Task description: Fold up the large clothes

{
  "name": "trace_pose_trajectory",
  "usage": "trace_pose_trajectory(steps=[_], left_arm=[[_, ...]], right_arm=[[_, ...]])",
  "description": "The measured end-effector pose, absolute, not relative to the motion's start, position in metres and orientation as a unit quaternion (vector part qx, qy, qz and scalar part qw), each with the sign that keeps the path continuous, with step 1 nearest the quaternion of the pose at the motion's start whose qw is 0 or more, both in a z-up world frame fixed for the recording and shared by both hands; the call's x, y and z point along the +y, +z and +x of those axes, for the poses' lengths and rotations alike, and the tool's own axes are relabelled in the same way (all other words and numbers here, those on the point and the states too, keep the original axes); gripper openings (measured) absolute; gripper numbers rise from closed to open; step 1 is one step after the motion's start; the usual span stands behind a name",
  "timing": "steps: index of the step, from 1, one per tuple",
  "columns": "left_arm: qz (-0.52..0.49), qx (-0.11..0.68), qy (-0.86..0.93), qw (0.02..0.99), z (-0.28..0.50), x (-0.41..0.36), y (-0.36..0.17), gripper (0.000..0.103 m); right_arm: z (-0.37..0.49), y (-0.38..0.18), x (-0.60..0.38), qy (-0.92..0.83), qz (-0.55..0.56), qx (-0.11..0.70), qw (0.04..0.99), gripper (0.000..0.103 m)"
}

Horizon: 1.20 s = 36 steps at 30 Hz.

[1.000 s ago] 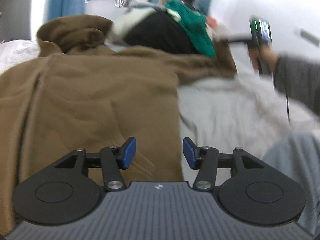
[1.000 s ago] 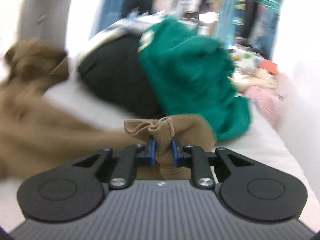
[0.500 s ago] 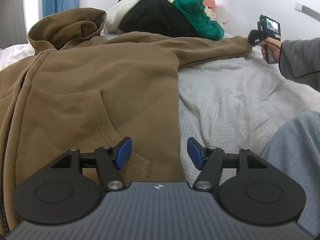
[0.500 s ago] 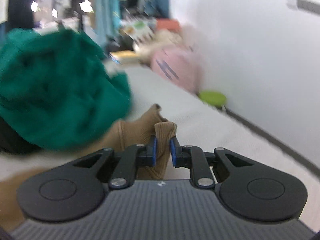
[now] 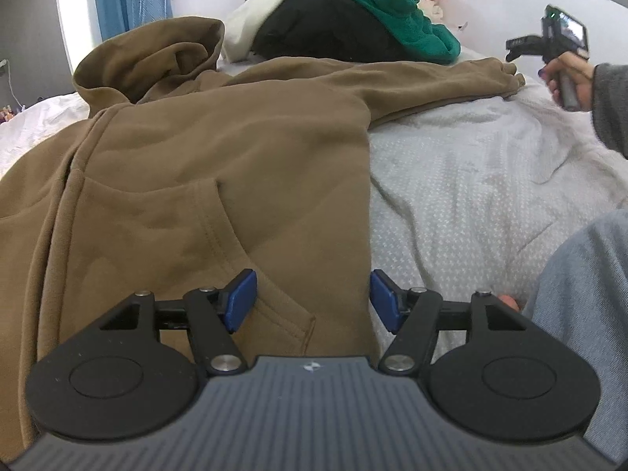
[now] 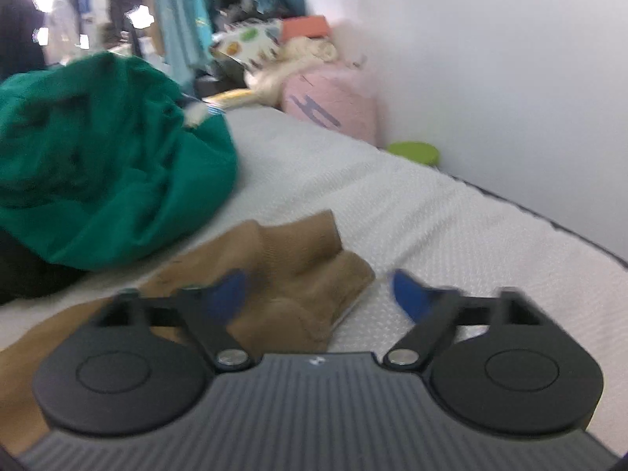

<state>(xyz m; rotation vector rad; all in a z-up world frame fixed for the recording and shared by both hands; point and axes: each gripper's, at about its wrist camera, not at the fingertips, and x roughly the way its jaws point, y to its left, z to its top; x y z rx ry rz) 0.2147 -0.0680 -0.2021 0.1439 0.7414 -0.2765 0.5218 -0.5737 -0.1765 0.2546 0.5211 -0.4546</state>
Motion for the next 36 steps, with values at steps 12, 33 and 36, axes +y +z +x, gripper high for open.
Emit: trace_pose_trajectory(steps=[12, 33, 36], left_arm=[[0.029, 0.344, -0.136, 0.929, 0.192, -0.046, -0.189, 0.069], [0.119, 0.332, -0.117, 0.928, 0.176, -0.051, -0.217, 0.074], [0.138, 0.337, -0.108, 0.925, 0.181, -0.054, -0.224, 0.074]], right_arm=[[0.424, -0.084, -0.443, -0.094, 0.119, 0.255, 0.955, 0.085], [0.261, -0.092, -0.215, 0.045, 0.232, 0.283, 0.93, 0.085], [0.26, -0.107, -0.213, 0.026, 0.251, 0.295, 0.922, 0.085]])
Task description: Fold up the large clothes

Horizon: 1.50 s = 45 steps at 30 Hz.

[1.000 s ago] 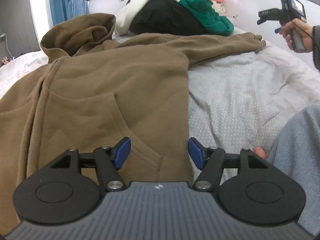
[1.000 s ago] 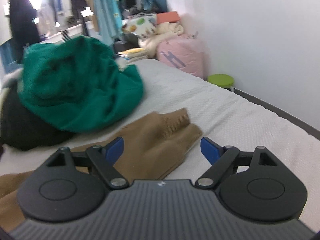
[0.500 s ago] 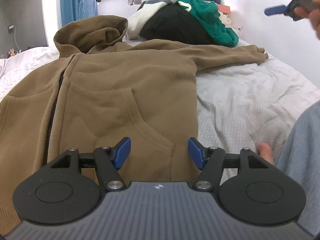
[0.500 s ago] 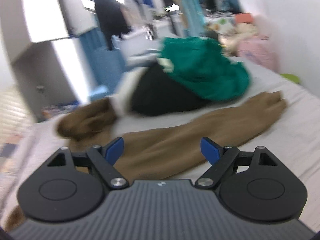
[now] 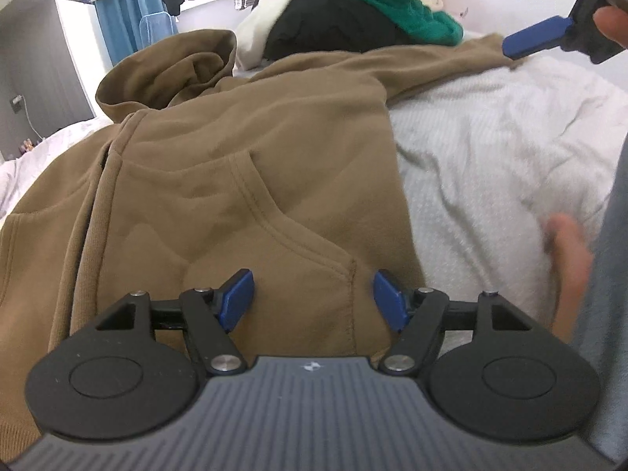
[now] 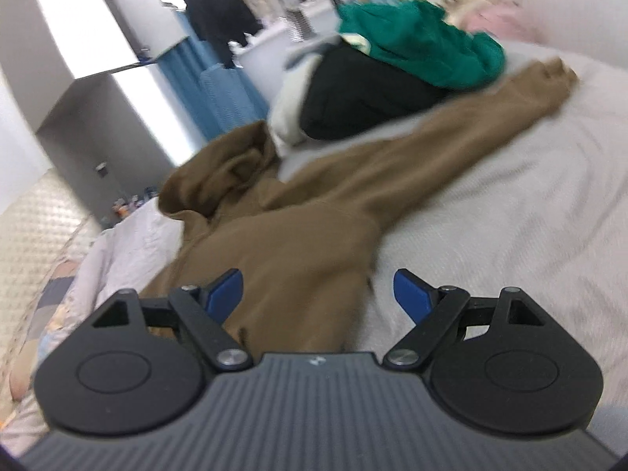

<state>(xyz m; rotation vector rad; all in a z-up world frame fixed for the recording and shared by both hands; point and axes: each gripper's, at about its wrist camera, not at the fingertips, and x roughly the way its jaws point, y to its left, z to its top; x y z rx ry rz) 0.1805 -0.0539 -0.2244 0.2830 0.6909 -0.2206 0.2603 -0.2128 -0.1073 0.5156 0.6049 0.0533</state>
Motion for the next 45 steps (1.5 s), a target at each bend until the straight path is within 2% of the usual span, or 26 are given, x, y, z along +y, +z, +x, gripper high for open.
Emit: trace_pose_trajectory(steps=[1, 3, 5, 8, 13, 22, 28, 33, 35, 39, 45], left_arm=[[0.142, 0.335, -0.106, 0.925, 0.181, -0.054, -0.226, 0.072], [0.153, 0.332, -0.102, 0.925, 0.182, -0.056, -0.227, 0.062], [0.15, 0.329, -0.108, 0.926, 0.181, -0.054, -0.224, 0.047], [0.114, 0.326, -0.11, 0.932, 0.182, -0.043, -0.212, 0.034], [-0.037, 0.328, -0.106, 0.938, 0.193, 0.015, -0.181, 0.025], [-0.312, 0.352, -0.111, 0.875, 0.228, 0.119, -0.182, 0.021], [-0.404, 0.357, -0.123, 0.833, 0.242, 0.146, -0.195, 0.021], [-0.417, 0.359, -0.133, 0.824, 0.248, 0.151, -0.199, 0.021], [-0.416, 0.358, -0.139, 0.824, 0.246, 0.155, -0.201, 0.021], [-0.399, 0.355, -0.156, 0.831, 0.248, 0.151, -0.203, 0.022], [-0.368, 0.351, -0.204, 0.836, 0.24, 0.121, -0.187, 0.024]], right_arm=[[0.259, -0.111, -0.213, 0.025, 0.249, 0.295, 0.922, 0.085], [0.258, -0.117, -0.211, 0.017, 0.245, 0.295, 0.923, 0.085], [0.258, -0.122, -0.215, 0.016, 0.259, 0.297, 0.919, 0.085], [0.268, -0.134, -0.218, 0.02, 0.279, 0.326, 0.903, 0.085], [0.274, -0.146, -0.217, 0.036, 0.286, 0.357, 0.889, 0.085], [0.281, -0.157, -0.198, 0.126, 0.282, 0.401, 0.862, 0.085], [0.29, -0.177, -0.181, 0.188, 0.318, 0.457, 0.809, 0.085], [0.298, -0.213, -0.172, 0.222, 0.441, 0.492, 0.717, 0.087], [0.295, -0.219, -0.162, 0.247, 0.472, 0.483, 0.695, 0.08], [0.294, -0.205, -0.153, 0.243, 0.445, 0.457, 0.731, 0.024], [0.28, -0.145, -0.177, 0.249, 0.383, 0.439, 0.773, 0.02]])
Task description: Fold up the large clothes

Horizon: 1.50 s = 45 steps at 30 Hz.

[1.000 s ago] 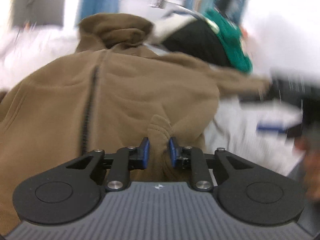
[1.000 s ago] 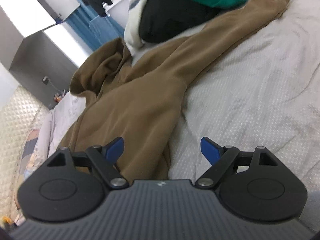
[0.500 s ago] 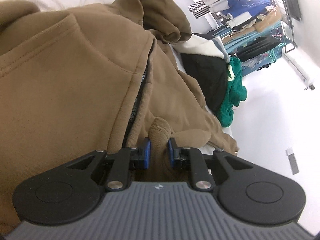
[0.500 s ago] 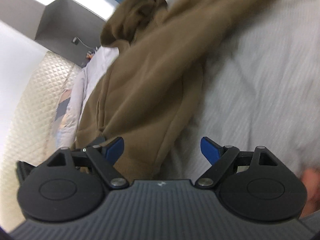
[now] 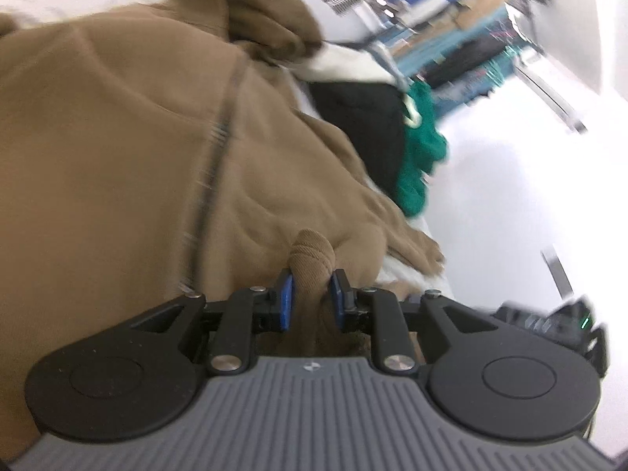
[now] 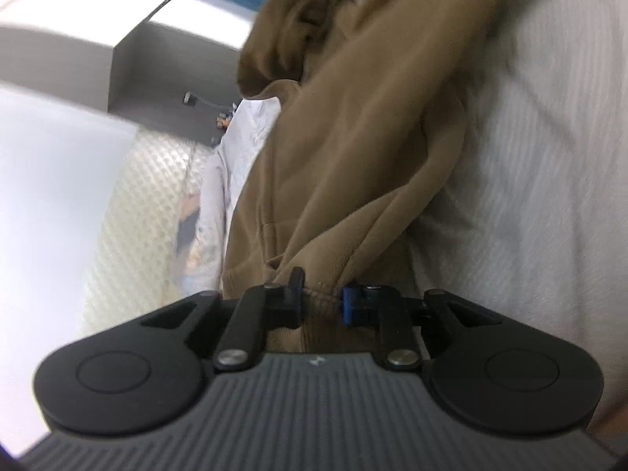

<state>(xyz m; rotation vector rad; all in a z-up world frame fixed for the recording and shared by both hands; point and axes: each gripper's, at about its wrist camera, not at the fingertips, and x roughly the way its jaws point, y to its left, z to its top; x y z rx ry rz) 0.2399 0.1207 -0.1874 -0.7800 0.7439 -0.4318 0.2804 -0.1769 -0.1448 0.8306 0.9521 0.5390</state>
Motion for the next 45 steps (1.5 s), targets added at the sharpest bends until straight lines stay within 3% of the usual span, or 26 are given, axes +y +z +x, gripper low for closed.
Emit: trace_pose_trajectory(steps=[6, 11, 20, 27, 31, 32, 35, 37, 45], left_arm=[[-0.334, 0.35, -0.248, 0.839, 0.232, 0.049, -0.158, 0.023], [-0.293, 0.366, -0.249, 0.847, 0.239, -0.013, -0.145, 0.025], [-0.224, 0.45, -0.223, 0.835, 0.274, -0.092, -0.188, 0.025], [-0.207, 0.466, -0.224, 0.831, 0.271, -0.091, -0.198, 0.026], [-0.194, 0.464, -0.228, 0.834, 0.261, -0.08, -0.186, 0.056], [-0.193, 0.459, -0.231, 0.836, 0.254, -0.075, -0.18, 0.059], [-0.183, 0.442, -0.226, 0.849, 0.24, -0.058, -0.162, 0.06], [-0.174, 0.425, -0.22, 0.861, 0.231, -0.045, -0.147, 0.06], [-0.159, 0.341, -0.177, 0.909, 0.196, 0.017, -0.089, 0.06]], right_arm=[[0.258, -0.072, -0.234, 0.244, 0.309, 0.408, 0.824, 0.019], [0.244, -0.042, -0.272, 0.218, 0.241, 0.404, 0.855, 0.018], [0.264, -0.095, -0.329, 0.123, 0.224, 0.468, 0.846, 0.018], [0.272, -0.13, -0.326, 0.092, 0.219, 0.516, 0.823, 0.019], [0.272, -0.121, -0.322, 0.082, 0.225, 0.518, 0.821, 0.023], [0.271, -0.116, -0.321, 0.078, 0.22, 0.516, 0.824, 0.023], [0.268, -0.1, -0.32, 0.066, 0.2, 0.5, 0.84, 0.036], [0.265, -0.086, -0.316, 0.064, 0.188, 0.485, 0.852, 0.065], [0.255, -0.029, -0.256, 0.102, 0.139, 0.426, 0.888, 0.068]])
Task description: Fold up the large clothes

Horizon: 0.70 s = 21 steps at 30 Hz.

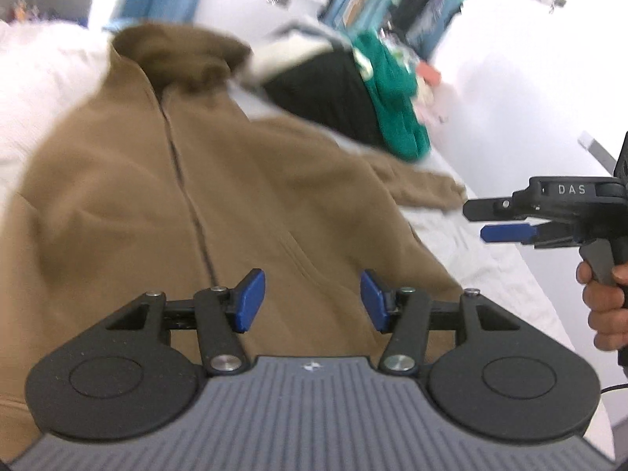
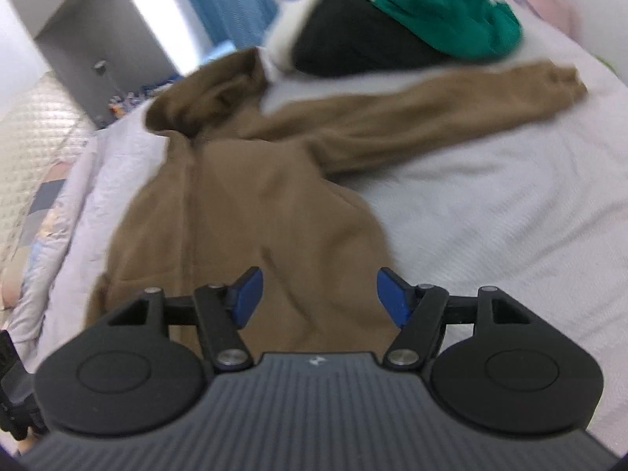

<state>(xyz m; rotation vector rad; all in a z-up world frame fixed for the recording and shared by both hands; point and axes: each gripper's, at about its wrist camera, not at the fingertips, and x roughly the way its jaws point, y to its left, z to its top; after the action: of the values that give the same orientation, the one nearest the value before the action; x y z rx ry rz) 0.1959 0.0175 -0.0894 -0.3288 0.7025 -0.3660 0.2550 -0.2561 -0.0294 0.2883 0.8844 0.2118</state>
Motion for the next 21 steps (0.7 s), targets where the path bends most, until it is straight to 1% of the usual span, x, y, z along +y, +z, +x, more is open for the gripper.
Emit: trace_pose_trajectory(steps=[7, 12, 16, 21], left_arm=[[-0.168, 0.271, -0.108, 0.942, 0.165, 0.089, -0.059, 0.06], [-0.174, 0.246, -0.057, 0.952, 0.146, 0.141, -0.053, 0.06], [-0.183, 0.244, -0.033, 0.952, 0.132, 0.171, -0.058, 0.06], [-0.2, 0.262, -0.018, 0.944, 0.138, 0.194, -0.081, 0.06]], right_arm=[[0.258, -0.004, -0.153, 0.177, 0.129, 0.404, 0.888, 0.068], [0.261, 0.001, -0.08, 0.223, 0.108, 0.373, 0.894, 0.067], [0.261, -0.015, -0.037, 0.258, 0.084, 0.355, 0.895, 0.066], [0.262, -0.057, -0.007, 0.283, 0.04, 0.341, 0.895, 0.066]])
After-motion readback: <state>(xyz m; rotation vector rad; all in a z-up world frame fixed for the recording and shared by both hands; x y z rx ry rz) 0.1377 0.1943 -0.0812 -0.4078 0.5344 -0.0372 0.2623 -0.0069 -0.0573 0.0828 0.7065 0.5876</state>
